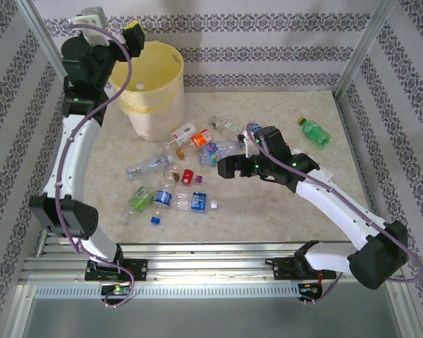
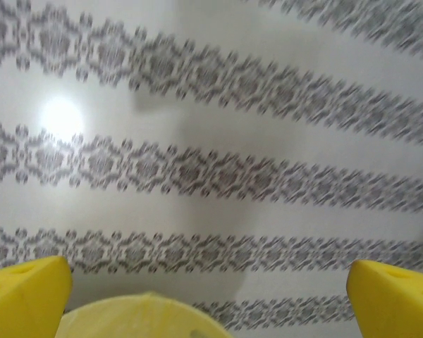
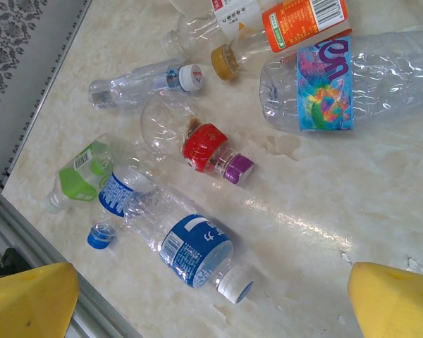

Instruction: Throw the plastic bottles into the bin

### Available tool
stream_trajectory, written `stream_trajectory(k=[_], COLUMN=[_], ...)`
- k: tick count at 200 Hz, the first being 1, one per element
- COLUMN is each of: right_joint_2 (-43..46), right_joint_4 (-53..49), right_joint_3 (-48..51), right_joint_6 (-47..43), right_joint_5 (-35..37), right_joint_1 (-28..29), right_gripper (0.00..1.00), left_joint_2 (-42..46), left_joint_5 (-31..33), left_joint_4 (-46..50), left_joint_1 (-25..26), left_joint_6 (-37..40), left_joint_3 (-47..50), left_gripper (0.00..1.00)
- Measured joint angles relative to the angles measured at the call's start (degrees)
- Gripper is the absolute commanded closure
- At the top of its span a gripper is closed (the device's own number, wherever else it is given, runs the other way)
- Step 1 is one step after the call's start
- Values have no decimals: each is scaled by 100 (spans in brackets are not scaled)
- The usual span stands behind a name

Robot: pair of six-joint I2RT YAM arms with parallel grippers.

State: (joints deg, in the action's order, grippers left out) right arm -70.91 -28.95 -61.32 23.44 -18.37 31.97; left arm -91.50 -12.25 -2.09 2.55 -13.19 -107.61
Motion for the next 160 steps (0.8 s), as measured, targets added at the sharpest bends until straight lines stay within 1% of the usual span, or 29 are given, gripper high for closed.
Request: stream_trajectory(k=[24, 44, 91, 124, 160], right_joint_2=[-192, -409, -813, -813, -833], right_joint_4=[-72, -243, -726, -1167, -1792], right_joint_3=[0, -11, -155, -232, -352], right_joint_6=[59, 81, 367, 538, 516], right_joint_5=[-13, -13, 142, 540, 1130], right_joint_1=[0, 0, -79, -361, -935], right_gripper=[2, 2, 2, 2, 2], left_joint_2=[348, 468, 605, 949, 1325], left_joint_5=[-221, -413, -706, -726, -723], left_joint_4=[195, 463, 1309, 1685, 1847], left_joint_1=[111, 260, 796, 1163, 1523], left_joint_6=[-52, -66, 33, 136, 162], left_joint_3=[-186, -343, -387, 2, 507], left_gripper=[0, 0, 0, 0, 0])
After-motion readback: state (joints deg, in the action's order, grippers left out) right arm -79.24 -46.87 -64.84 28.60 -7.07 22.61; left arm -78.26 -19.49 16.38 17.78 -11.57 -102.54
